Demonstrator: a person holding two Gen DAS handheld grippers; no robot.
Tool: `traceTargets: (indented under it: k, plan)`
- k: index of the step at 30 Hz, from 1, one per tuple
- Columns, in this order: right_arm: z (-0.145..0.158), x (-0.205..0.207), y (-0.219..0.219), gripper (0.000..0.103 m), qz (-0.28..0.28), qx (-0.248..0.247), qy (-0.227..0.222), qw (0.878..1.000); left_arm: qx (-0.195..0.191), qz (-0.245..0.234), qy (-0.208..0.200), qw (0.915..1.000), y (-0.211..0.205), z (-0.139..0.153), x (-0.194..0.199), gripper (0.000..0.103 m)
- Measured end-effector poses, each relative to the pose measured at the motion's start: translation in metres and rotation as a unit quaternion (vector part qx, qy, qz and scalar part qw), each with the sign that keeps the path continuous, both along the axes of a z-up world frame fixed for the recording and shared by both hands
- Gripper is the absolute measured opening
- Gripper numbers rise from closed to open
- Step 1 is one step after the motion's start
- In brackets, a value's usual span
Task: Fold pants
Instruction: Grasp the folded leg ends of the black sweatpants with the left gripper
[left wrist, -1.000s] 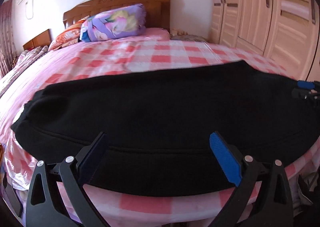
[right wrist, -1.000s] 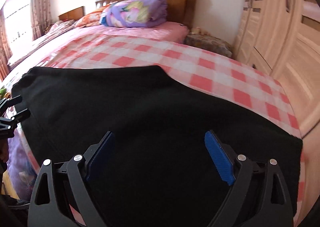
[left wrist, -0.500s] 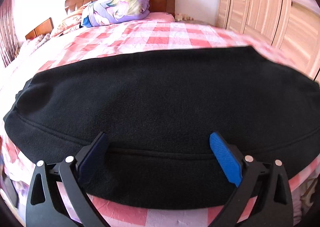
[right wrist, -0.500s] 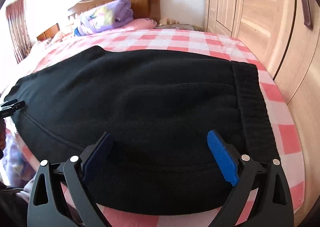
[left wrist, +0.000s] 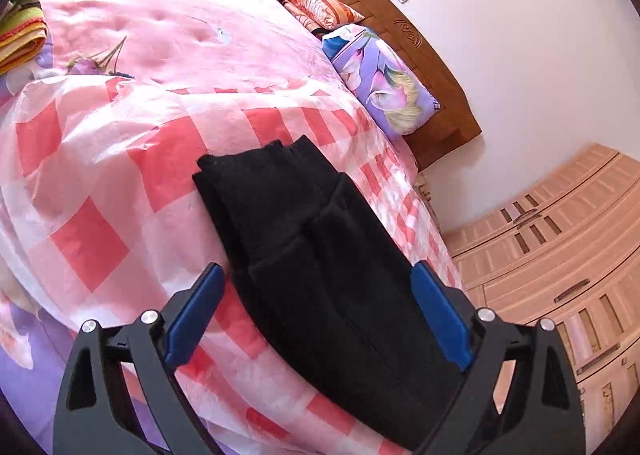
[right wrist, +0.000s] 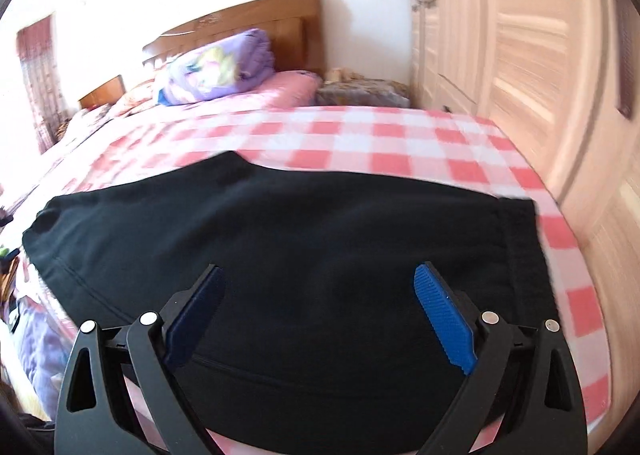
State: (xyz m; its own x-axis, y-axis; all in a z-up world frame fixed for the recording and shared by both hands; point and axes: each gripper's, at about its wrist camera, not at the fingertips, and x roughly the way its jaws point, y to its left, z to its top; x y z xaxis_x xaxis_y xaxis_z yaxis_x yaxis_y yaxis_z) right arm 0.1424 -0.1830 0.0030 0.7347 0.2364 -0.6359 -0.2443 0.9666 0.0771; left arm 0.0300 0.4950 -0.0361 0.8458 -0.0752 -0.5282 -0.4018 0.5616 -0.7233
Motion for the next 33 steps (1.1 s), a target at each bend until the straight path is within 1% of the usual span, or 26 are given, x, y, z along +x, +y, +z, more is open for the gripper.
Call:
traceTargets:
  k: [4, 6, 8, 10, 11, 12, 13, 14, 15, 17, 18, 19, 20, 23, 26, 28, 30, 31, 32, 33]
  plan:
    - [0.003, 0.000, 0.045, 0.092, 0.054, -0.020, -0.002, 0.998, -0.015, 0.008, 0.024, 0.9996, 0.015, -0.013, 0.022, 0.092]
    - [0.001, 0.002, 0.064, 0.092, 0.077, -0.032, 0.001, 0.996, -0.023, 0.009, 0.026, 0.9993, 0.018, -0.021, 0.027, 0.092]
    - [0.000, -0.001, 0.077, 0.092, 0.093, -0.042, 0.002, 0.995, -0.019, 0.005, 0.036, 0.9992, 0.017, -0.025, 0.032, 0.092]
    - [0.000, -0.012, 0.085, 0.092, 0.102, -0.041, 0.006, 0.994, -0.011, -0.009, 0.050, 0.9987, 0.013, -0.029, 0.039, 0.092]
    - [-0.001, -0.015, 0.087, 0.092, 0.104, -0.039, 0.008, 0.994, -0.013, -0.016, 0.051, 0.9985, 0.008, -0.030, 0.038, 0.092]
    - [-0.002, -0.017, 0.089, 0.092, 0.105, -0.037, 0.009, 0.994, -0.016, -0.023, 0.050, 0.9984, 0.003, -0.030, 0.036, 0.089]
    - [-0.003, -0.018, 0.092, 0.092, 0.108, -0.035, 0.012, 0.993, -0.011, -0.028, 0.050, 0.9983, -0.002, -0.026, 0.032, 0.082]
    - [-0.003, -0.018, 0.094, 0.092, 0.111, -0.034, 0.013, 0.993, -0.001, -0.027, 0.051, 0.9984, -0.005, -0.023, 0.028, 0.078]
    - [-0.004, -0.020, 0.095, 0.092, 0.113, -0.033, 0.014, 0.993, 0.002, -0.027, 0.045, 0.9986, -0.007, -0.020, 0.024, 0.073]
    - [-0.005, -0.023, 0.098, 0.092, 0.115, -0.033, 0.017, 0.993, -0.011, -0.023, 0.032, 0.9992, -0.002, -0.020, 0.019, 0.066]
    - [-0.005, -0.024, 0.100, 0.092, 0.117, -0.031, 0.018, 0.993, -0.022, -0.016, 0.028, 0.9992, 0.005, -0.023, 0.018, 0.056]
    - [-0.005, -0.025, 0.102, 0.092, 0.119, -0.029, 0.019, 0.992, -0.039, -0.006, 0.022, 0.9990, 0.012, -0.028, 0.017, 0.051]
    - [-0.005, -0.025, 0.103, 0.092, 0.121, -0.026, 0.019, 0.992, -0.051, -0.002, 0.016, 0.9986, 0.019, -0.033, 0.018, 0.051]
    - [-0.005, -0.026, 0.111, 0.092, 0.137, -0.010, 0.024, 0.990, -0.068, 0.001, 0.014, 0.9976, 0.025, -0.046, 0.023, 0.051]
    - [-0.003, -0.024, 0.136, 0.092, 0.173, -0.007, 0.030, 0.984, -0.047, 0.000, -0.004, 0.9989, 0.017, -0.041, 0.021, 0.053]
    - [-0.001, -0.021, 0.165, 0.092, 0.216, -0.002, 0.034, 0.976, -0.055, -0.001, -0.033, 0.9979, 0.015, -0.039, 0.018, 0.051]
    - [-0.002, -0.013, 0.199, 0.092, 0.256, -0.003, 0.043, 0.966, -0.057, 0.000, -0.024, 0.9981, 0.015, -0.043, 0.026, 0.050]
    - [-0.003, -0.010, 0.219, 0.092, 0.277, -0.006, 0.046, 0.960, -0.061, 0.000, -0.023, 0.9979, 0.015, -0.048, 0.030, 0.058]
    - [-0.006, -0.006, 0.239, 0.092, 0.296, -0.010, 0.052, 0.954, -0.062, -0.007, -0.031, 0.9976, 0.012, -0.049, 0.033, 0.066]
    - [-0.010, -0.004, 0.255, 0.092, 0.307, -0.014, 0.059, 0.950, -0.057, -0.012, -0.042, 0.9974, 0.008, -0.048, 0.034, 0.078]
